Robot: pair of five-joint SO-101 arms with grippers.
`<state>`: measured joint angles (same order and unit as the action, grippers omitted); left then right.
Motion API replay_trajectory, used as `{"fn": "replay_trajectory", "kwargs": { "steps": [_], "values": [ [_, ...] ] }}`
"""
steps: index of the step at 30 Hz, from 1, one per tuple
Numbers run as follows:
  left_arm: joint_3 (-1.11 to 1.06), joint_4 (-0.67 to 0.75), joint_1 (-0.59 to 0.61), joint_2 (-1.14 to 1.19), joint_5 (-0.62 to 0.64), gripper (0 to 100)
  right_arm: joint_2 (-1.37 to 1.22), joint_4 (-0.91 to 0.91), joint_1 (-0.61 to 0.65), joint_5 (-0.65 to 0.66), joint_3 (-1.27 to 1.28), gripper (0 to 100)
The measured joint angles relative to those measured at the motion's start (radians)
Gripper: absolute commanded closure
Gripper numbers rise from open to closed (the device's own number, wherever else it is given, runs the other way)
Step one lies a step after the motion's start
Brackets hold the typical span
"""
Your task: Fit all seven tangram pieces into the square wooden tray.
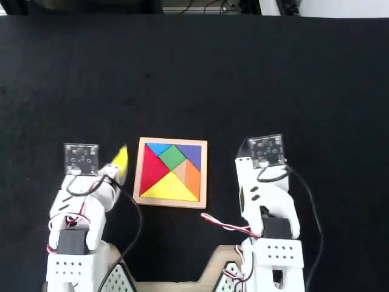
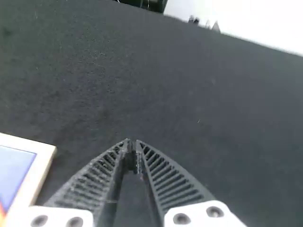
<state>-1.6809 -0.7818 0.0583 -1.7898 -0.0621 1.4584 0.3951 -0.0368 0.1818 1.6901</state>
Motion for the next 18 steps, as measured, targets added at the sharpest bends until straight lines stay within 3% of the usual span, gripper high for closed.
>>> {"fn": "replay_trajectory", "kwargs": {
  "steps": [7, 13, 18],
  "values": [
    [0.0, -0.371, -0.018, 0.0, 0.0, 77, 0.147, 0.457, 0.017, -0.334, 0.0, 98.4],
    [0.0, -0.462, -0.018, -0.015, 0.0, 77, 0.341, 0.839, 0.025, -0.35, -0.014, 98.6],
    [0.0, -0.479, 0.011, -0.02, 0.0, 77, 0.347, 0.882, -0.011, -0.23, -0.011, 98.6]
  ]
}}
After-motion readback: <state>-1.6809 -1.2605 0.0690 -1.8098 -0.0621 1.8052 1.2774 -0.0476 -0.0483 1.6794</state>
